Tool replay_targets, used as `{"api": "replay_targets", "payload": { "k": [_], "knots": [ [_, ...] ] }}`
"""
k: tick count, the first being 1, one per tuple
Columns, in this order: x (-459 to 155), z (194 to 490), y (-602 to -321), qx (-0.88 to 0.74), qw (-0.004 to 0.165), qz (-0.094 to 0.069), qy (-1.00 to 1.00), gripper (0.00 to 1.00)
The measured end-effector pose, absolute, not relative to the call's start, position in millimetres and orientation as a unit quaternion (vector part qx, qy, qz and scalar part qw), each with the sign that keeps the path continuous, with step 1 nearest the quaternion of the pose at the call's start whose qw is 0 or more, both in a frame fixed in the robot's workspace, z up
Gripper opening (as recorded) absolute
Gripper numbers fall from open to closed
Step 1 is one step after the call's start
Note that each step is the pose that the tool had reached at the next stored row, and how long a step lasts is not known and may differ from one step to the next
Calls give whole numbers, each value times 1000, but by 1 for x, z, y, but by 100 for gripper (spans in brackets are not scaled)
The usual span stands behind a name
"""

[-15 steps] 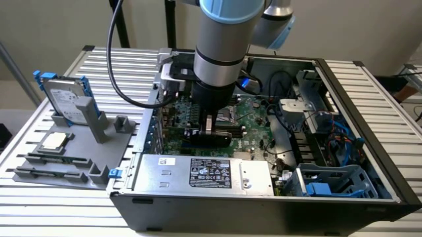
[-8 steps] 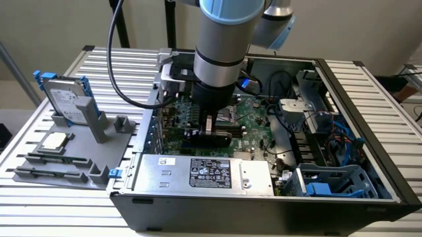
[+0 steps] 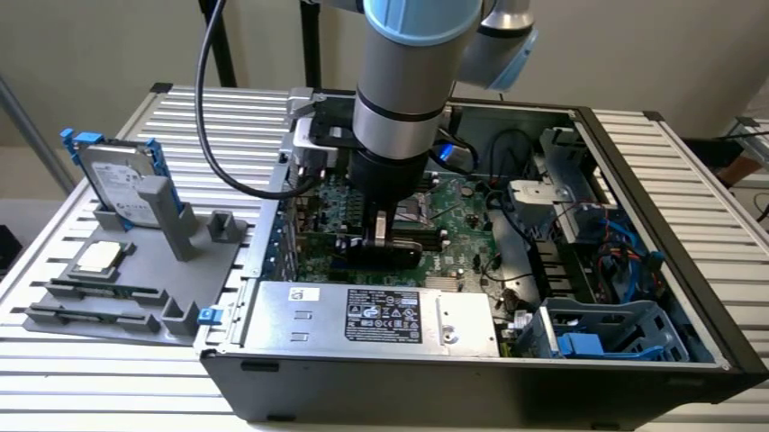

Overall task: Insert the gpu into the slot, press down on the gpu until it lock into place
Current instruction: 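Insert the gpu into the slot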

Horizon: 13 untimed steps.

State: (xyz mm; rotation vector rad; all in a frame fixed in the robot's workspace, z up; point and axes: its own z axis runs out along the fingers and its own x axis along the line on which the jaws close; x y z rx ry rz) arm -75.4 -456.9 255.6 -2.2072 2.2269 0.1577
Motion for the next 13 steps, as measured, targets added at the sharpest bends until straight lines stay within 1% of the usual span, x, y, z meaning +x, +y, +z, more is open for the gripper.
{"api": "replay_targets", "payload": {
  "k": [1,2,6,13],
  "knots": [
    [-75,256,-457,-703,1,50,709,27],
    [-75,256,-457,-703,1,50,709,33],
    [-75,263,-457,-703,1,50,709,33],
    [-75,292,-457,-704,1,50,709,33]
  ]
}}
